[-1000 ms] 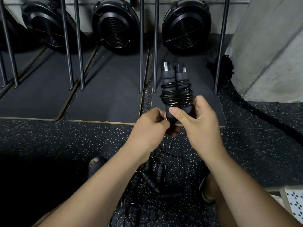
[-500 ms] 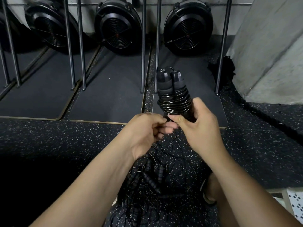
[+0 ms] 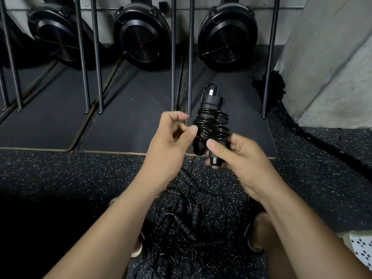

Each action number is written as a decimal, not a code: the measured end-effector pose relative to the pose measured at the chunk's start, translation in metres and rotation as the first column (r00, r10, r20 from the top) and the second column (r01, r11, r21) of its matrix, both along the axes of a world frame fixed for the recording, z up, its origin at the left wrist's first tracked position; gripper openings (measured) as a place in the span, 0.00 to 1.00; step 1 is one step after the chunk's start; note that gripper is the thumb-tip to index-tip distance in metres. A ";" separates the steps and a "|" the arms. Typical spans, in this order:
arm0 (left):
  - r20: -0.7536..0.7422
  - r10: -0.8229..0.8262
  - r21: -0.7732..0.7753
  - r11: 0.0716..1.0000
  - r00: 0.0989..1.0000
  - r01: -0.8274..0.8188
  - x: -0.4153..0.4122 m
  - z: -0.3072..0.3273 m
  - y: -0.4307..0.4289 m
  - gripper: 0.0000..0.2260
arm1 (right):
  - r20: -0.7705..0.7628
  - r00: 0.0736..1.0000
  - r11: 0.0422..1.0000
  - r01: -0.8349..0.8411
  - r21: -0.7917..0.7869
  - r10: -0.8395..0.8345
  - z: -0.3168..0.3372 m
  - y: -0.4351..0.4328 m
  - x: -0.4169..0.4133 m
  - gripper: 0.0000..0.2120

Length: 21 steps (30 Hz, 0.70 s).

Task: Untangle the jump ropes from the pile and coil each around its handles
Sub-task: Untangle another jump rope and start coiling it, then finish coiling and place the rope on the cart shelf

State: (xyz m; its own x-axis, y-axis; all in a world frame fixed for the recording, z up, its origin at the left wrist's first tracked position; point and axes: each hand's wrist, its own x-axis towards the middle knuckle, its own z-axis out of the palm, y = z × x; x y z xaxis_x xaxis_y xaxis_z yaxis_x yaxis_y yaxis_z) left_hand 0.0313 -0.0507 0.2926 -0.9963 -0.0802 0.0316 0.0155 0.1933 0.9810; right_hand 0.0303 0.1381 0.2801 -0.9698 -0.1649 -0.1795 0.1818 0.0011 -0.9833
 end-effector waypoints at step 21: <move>0.186 0.032 0.180 0.981 0.982 -0.066 0.042 0.013 0.051 0.14 | -0.358 0.882 0.887 0.401 0.229 -0.306 0.028 0.007 0.040 0.25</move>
State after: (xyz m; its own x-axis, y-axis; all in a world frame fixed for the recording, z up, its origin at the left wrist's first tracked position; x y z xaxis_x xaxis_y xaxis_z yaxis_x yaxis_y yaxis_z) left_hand 0.0730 0.0003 0.3054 -0.9786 -0.1164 -0.1697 -0.1714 0.0044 0.9852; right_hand 0.0704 0.1451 0.3078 -0.9660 0.2126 0.1473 -0.0829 0.2849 -0.9550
